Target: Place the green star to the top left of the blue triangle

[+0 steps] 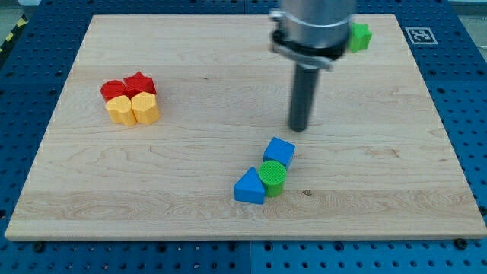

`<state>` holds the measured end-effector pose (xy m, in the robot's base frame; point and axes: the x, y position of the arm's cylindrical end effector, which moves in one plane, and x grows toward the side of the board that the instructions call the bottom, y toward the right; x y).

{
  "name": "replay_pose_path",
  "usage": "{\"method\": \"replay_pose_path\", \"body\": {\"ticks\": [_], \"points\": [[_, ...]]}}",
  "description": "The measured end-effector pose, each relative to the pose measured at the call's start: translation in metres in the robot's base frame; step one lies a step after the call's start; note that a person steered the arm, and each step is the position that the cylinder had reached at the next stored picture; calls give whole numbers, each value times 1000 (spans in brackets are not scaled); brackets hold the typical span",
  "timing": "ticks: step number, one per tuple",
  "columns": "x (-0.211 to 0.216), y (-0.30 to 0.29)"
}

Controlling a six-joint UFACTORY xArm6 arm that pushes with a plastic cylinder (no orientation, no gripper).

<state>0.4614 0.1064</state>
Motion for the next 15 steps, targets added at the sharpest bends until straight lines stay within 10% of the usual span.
{"method": "replay_pose_path", "body": {"ticks": [3, 6, 10, 12, 15], "points": [[-21, 239], [-196, 232], [-155, 121], [-231, 141], [-204, 45]]}}
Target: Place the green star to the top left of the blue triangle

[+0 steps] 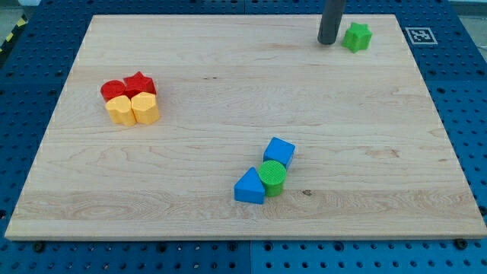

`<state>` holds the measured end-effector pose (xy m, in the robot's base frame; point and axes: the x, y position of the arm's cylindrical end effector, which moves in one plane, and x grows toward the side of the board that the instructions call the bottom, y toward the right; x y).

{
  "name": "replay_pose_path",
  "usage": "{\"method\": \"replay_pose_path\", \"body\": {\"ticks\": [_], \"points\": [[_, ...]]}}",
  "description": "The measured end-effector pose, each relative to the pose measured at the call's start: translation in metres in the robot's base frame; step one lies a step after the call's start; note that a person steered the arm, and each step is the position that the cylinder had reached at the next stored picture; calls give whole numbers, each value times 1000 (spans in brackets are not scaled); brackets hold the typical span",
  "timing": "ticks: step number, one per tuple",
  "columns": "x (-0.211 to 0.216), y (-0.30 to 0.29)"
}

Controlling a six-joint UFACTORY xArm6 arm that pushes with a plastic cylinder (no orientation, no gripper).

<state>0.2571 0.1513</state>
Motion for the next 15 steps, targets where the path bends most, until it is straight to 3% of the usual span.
{"method": "replay_pose_path", "body": {"ticks": [1, 2, 3, 6, 9, 11, 12, 13, 14, 15], "points": [[-25, 50], [-27, 110], [-18, 127], [54, 4], [36, -11], [97, -76], [92, -68], [78, -3], [87, 23], [91, -26]]}}
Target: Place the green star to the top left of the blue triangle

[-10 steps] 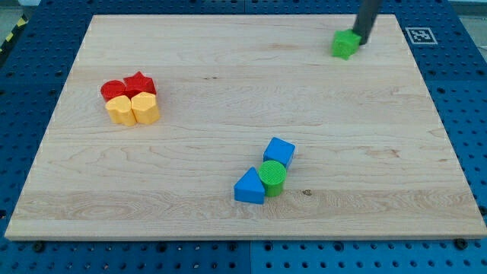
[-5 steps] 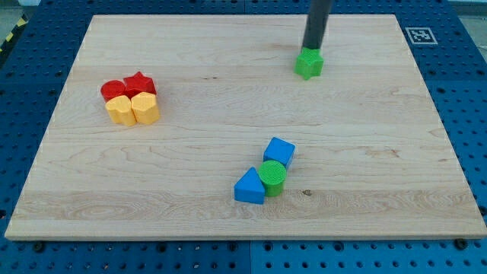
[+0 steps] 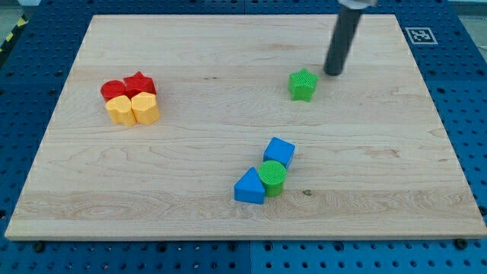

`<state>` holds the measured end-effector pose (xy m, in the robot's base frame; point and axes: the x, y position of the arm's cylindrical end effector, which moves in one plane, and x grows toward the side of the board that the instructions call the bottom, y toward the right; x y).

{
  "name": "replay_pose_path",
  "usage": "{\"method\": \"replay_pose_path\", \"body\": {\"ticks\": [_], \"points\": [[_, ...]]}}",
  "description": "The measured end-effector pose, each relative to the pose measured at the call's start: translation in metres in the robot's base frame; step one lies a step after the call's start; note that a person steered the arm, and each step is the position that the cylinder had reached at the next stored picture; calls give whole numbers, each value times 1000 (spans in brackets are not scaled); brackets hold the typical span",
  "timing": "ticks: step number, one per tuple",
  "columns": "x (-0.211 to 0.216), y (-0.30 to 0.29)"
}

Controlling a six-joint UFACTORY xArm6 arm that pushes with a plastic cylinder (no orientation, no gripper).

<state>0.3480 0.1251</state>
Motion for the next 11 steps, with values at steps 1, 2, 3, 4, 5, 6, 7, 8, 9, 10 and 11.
{"method": "replay_pose_path", "body": {"ticks": [1, 2, 3, 4, 5, 6, 7, 8, 9, 10, 11], "points": [[12, -58], [18, -70], [12, -19], [23, 14], [45, -19], [70, -81], [84, -116], [73, -111], [55, -124], [55, -159], [42, -156]]}}
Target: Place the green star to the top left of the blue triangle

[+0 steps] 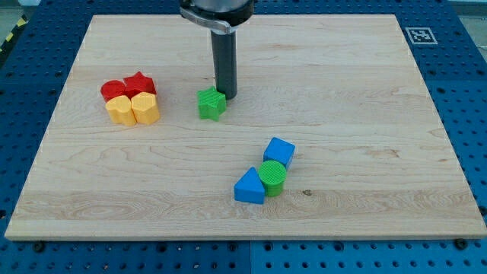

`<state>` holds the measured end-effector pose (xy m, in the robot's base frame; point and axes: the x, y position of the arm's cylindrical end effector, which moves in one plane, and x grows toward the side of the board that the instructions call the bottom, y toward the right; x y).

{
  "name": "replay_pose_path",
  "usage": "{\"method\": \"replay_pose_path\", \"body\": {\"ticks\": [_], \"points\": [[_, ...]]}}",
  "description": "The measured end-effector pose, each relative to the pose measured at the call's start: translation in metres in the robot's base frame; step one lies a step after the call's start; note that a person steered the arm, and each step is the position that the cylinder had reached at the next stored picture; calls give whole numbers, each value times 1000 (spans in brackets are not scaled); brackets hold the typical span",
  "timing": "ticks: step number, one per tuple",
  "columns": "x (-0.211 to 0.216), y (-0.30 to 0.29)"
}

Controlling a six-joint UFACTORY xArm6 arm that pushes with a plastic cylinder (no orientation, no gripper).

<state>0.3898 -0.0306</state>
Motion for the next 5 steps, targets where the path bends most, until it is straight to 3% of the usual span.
{"method": "replay_pose_path", "body": {"ticks": [1, 2, 4, 5], "points": [[-11, -17], [6, -32], [111, 21], [101, 21]]}}
